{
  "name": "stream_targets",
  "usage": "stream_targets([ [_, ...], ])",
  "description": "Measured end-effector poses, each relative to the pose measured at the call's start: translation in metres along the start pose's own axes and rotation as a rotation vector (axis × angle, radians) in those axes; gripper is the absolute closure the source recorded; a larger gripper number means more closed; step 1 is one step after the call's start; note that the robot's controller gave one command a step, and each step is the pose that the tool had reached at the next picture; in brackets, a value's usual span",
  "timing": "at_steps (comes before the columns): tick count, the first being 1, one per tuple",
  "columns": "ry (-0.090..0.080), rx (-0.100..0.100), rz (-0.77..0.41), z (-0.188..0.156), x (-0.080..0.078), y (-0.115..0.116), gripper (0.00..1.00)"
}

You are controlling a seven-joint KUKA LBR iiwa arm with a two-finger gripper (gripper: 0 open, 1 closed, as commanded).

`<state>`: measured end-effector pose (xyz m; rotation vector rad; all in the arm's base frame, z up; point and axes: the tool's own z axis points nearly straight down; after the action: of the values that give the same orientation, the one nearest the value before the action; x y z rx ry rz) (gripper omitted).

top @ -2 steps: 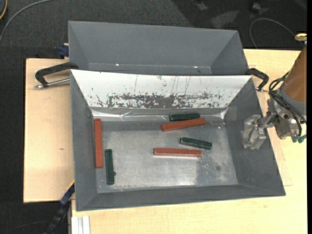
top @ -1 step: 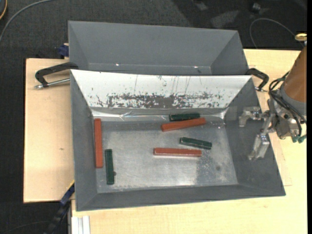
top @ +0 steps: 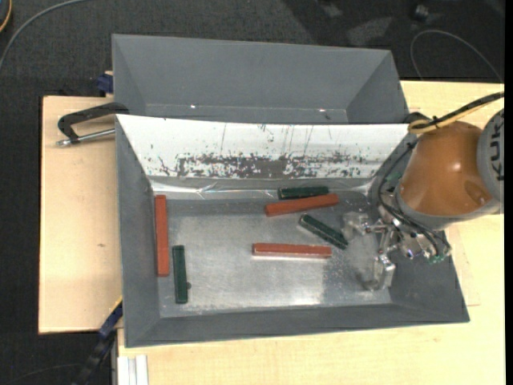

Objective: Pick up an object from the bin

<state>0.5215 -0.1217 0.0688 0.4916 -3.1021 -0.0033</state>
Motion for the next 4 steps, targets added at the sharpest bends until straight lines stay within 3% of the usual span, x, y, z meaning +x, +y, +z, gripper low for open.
stream_targets([
  [1,-0.001,0.000,-0.045,-0.002,0.004,0.045,0.00],
  [2,-0.004,0.000,0.134,-0.003,-0.020,0.095,0.00],
  [3,-0.007,0.003,0.135,-0.004,-0.020,0.093,1.00],
  [4,-0.010,-0.002,0.264,-0.042,-0.047,0.185,1.00],
])
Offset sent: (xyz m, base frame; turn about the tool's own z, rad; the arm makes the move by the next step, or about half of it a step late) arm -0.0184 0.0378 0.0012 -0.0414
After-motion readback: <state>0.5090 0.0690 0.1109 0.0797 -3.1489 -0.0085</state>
